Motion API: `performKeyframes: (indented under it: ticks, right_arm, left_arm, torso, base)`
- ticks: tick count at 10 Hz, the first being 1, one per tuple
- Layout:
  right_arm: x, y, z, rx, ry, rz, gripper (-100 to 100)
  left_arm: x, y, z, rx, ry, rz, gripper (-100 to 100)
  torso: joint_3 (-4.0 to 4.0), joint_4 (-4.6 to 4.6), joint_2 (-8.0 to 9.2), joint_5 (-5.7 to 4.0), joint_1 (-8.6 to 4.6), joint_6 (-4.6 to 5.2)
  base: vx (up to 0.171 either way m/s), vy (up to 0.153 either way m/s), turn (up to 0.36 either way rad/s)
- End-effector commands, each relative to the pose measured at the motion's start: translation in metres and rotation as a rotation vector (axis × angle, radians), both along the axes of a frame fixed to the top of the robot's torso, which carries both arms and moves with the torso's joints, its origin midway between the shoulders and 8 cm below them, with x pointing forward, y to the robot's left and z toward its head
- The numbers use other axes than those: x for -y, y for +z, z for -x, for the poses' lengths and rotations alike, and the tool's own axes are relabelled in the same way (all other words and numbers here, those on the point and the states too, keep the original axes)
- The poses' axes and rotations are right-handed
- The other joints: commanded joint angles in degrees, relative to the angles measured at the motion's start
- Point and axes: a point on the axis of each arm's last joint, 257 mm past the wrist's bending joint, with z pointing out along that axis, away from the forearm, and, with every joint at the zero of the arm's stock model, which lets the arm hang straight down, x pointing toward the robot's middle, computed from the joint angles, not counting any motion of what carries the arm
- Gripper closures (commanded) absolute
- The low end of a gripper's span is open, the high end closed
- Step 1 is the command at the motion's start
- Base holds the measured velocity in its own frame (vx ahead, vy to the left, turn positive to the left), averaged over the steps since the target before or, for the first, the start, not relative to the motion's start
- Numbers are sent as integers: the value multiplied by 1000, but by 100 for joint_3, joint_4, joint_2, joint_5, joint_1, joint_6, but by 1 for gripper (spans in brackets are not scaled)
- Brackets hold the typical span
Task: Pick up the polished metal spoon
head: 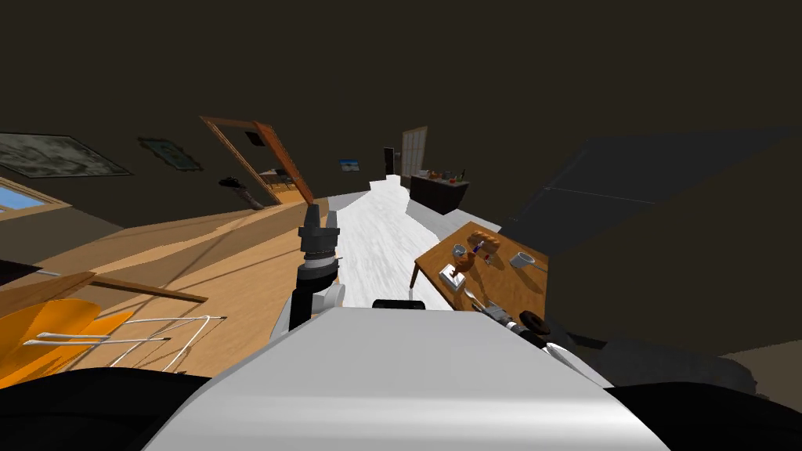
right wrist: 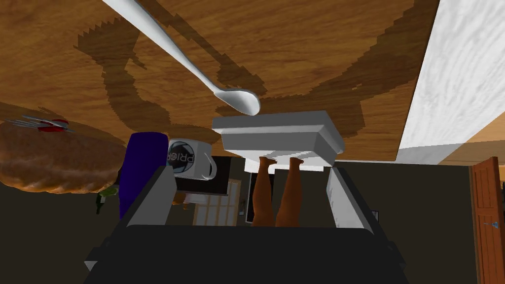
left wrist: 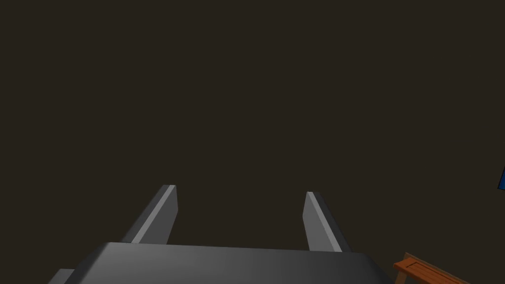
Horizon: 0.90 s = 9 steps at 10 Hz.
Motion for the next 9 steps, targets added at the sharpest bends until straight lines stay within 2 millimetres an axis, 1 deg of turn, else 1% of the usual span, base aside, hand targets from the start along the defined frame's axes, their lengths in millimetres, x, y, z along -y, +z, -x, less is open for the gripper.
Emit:
performKeyframes:
  ticks: [1,2,4,5,6,7,8,9]
  right_arm:
    - [16,-16,37,-96,35,49,-100]
    - [20,-18,42,-106,27,53,-100]
    - [25,-21,49,-119,16,57,-100]
    - [31,-29,67,-171,48,82,-100]
    - [37,-32,75,-187,35,87,-100]
    - [44,-38,97,-242,61,111,-100]
    - [51,-41,106,-259,47,117,-100]
    - [61,-47,131,-320,64,140,-100]
  left_arm:
    - [0,0,0,0,0,0,0]
    - [0,0,0,0,0,0,0]
    - [0,0,0,0,0,0,0]
    - [0,0,0,0,0,0,0]
    - [0,0,0,0,0,0,0]
    - [0,0,0,0,0,0,0]
    - [0,0,0,0,0,0,0]
    - [0,0,0,0,0,0,0]
  torso:
    - [0,0,0,0,0,0]
    - [-9,-4,-16,2,4,1]
    - [0,-1,3,1,4,9]
    - [8,2,17,1,1,8]
    - [5,2,8,2,3,2]
    - [1,0,4,1,1,8]
    - [-1,-1,-1,2,3,3]
    - [-2,-1,-1,1,4,8]
  base:
    - [110,33,379]
    - [91,22,123]
    - [18,10,-29]
    - [40,20,236]
    - [56,10,131]
    - [62,20,193]
    - [63,16,107]
    - [85,26,207]
